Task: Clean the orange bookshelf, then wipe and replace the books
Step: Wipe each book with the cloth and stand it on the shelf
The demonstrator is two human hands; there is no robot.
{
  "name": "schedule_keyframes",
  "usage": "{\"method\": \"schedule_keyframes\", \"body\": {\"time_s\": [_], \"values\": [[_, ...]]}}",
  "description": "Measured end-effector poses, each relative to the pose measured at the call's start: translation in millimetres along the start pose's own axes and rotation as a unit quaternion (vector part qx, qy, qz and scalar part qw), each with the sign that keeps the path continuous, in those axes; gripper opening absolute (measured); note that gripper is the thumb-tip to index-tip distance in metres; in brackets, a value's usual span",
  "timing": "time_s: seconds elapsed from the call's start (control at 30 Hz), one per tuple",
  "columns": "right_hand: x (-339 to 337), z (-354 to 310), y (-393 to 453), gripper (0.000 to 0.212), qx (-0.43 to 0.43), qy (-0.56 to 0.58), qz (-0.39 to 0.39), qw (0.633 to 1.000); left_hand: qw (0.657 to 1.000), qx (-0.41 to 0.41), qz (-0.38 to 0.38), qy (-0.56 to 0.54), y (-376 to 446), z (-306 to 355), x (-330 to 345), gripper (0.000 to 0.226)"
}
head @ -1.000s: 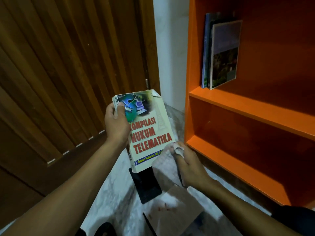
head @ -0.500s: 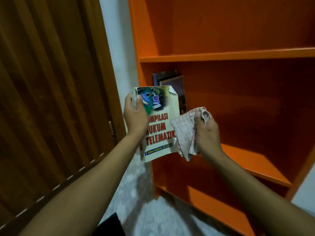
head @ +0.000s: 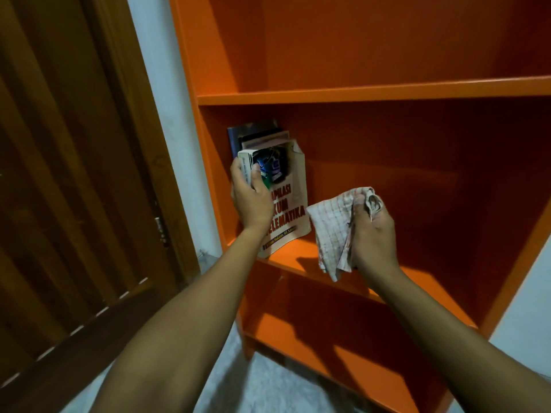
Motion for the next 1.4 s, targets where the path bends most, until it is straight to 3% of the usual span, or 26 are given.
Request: {"method": "schedule_keyframes", "body": {"time_s": [0.2,0.33,0.43,0.8,1.03,1.17,1.27,1.4], "values": [[5.2,7.6,-10.2,0.025,0.019,0.03,-0.009,0.999,0.996,0.003,-0.087,-0.002,-20.5,-1.5,-0.6,0.036],[11.5,9.4,-17.3,0.026,0.031,0.048,-0.022,0.998,0.964,-0.073,-0.22,0.133,-45.9,-44.7,-1.6,0.031],[18.4,9.0,-19.2,0.026,0.041,0.058,-0.032,0.997,0.929,-0.127,-0.262,0.228,-56.4,-66.2,-7.1,0.02],[29.4,9.1,-6.2,0.029,0.043,0.056,-0.042,0.997,0.949,-0.154,-0.176,0.213,-37.0,-83.2,30.9,0.021],[24.0,18.1,5.3,0.025,0.04,0.049,-0.033,0.997,0.938,-0.221,-0.106,0.246,-39.1,-87.9,45.3,0.052],[21.3,24.2,8.2,0.023,0.04,0.036,-0.029,0.998,0.94,-0.236,-0.076,0.233,-40.8,-87.2,45.8,0.058],[19.5,28.0,5.5,0.024,0.049,0.032,-0.031,0.998,0.946,-0.207,-0.082,0.238,-40.9,-86.4,39.6,0.055],[22.7,28.1,-5.9,0.023,0.062,0.036,-0.041,0.997,0.962,-0.106,-0.122,0.219,-44.0,-78.7,21.6,0.037]]}}
Point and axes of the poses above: each hand's wrist, its own y-axis towards the middle knuckle, its own x-axis out of the palm, z = x × y, the point moved 10 cm from there along y, towards the middle knuckle, and after that the axes turned 3 degrees about -y, right-handed, at the moved point
